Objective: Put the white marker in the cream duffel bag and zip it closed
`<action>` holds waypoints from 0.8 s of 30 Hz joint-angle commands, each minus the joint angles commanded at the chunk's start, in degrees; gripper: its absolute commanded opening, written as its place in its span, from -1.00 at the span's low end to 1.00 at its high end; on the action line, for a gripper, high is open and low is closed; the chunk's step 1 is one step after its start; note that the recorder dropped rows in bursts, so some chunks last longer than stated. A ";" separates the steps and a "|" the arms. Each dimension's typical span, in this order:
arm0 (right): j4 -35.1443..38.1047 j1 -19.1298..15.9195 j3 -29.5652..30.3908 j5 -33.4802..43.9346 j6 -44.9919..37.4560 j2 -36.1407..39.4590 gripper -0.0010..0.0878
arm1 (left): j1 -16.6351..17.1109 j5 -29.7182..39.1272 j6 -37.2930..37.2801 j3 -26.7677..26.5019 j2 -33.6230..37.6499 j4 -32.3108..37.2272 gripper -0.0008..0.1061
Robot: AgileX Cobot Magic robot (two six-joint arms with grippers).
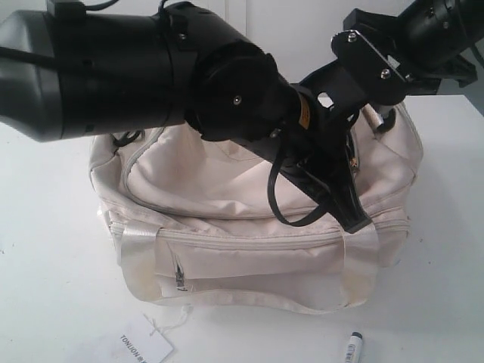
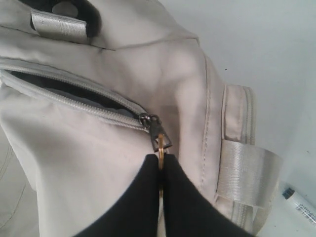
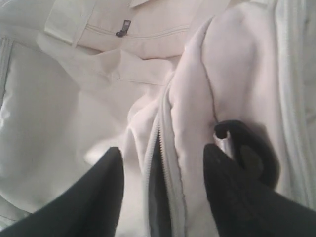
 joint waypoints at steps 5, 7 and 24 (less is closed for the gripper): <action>-0.77 0.94 0.00 -0.07 0.00 0.78 0.10 | 0.00 0.00 0.00 0.00 0.00 0.00 -0.99; -1.47 1.20 0.00 -0.07 0.00 1.29 0.10 | 0.00 0.00 0.00 0.00 0.00 0.00 -0.99; -1.47 1.20 0.00 1.48 0.15 5.96 0.30 | 0.00 0.11 0.00 0.00 0.01 0.00 -0.99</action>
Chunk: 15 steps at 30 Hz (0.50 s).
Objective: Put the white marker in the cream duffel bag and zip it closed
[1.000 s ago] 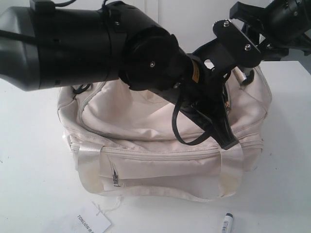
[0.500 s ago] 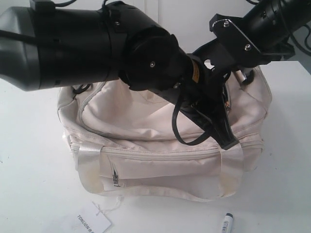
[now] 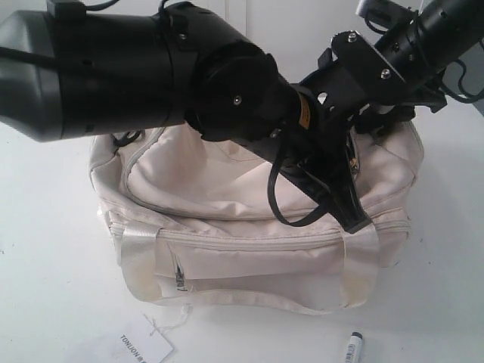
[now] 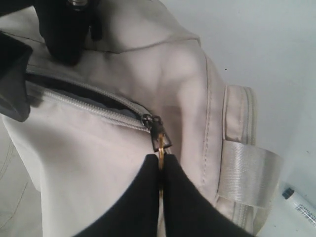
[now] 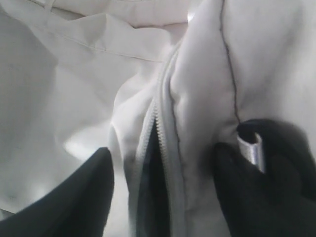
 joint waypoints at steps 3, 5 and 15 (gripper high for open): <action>0.00 0.00 0.00 0.27 0.00 0.12 0.17 | 0.00 0.00 0.00 0.00 0.00 0.00 -0.99; 0.00 0.00 0.00 0.66 0.00 0.21 -0.08 | 0.00 0.00 0.00 0.00 0.00 0.00 -0.99; 0.00 0.00 0.00 0.21 0.24 0.35 -0.98 | 0.00 0.23 0.00 0.00 0.00 0.00 -0.99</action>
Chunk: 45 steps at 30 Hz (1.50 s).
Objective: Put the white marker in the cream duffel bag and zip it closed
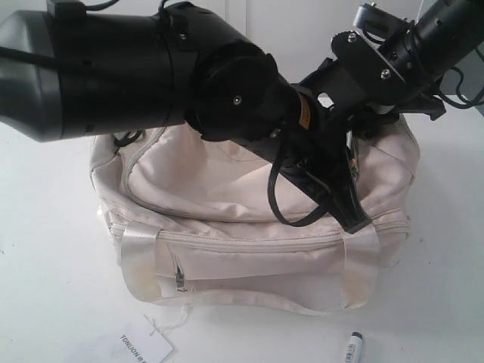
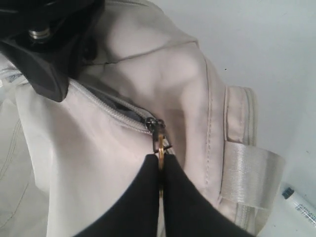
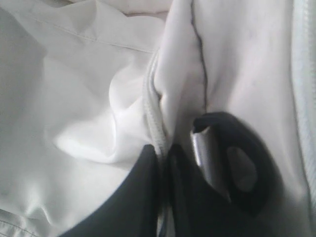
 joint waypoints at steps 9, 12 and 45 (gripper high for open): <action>0.62 -0.10 -0.11 -3.58 1.92 -1.68 -0.98 | 0.00 5.21 0.00 0.10 0.11 -4.11 -0.99; 0.52 -0.21 -0.11 -5.25 2.16 -3.12 -0.98 | 0.00 5.49 0.00 0.10 0.11 -4.94 -0.99; -1.91 -0.21 -0.11 -6.20 3.24 -3.61 -0.98 | 0.00 23.11 0.24 0.21 3.35 2.43 -0.99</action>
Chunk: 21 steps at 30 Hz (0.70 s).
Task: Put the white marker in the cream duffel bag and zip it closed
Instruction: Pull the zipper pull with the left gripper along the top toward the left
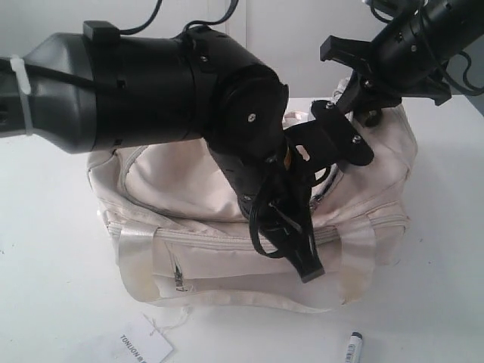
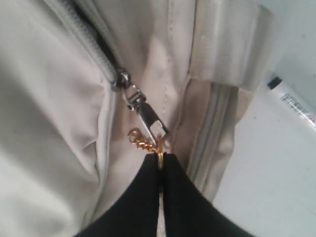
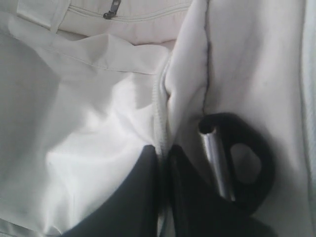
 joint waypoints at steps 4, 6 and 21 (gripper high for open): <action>-1.18 0.00 0.00 0.00 0.00 0.00 -0.98 | 0.00 2.60 0.00 0.00 0.00 1.95 -0.99; -1.31 0.00 0.00 0.00 0.00 0.00 -0.98 | 0.00 3.59 0.00 0.00 0.00 2.48 -0.99; -3.39 0.00 0.00 0.00 0.00 0.00 -0.98 | 0.00 8.97 0.00 -0.10 0.00 5.59 -0.99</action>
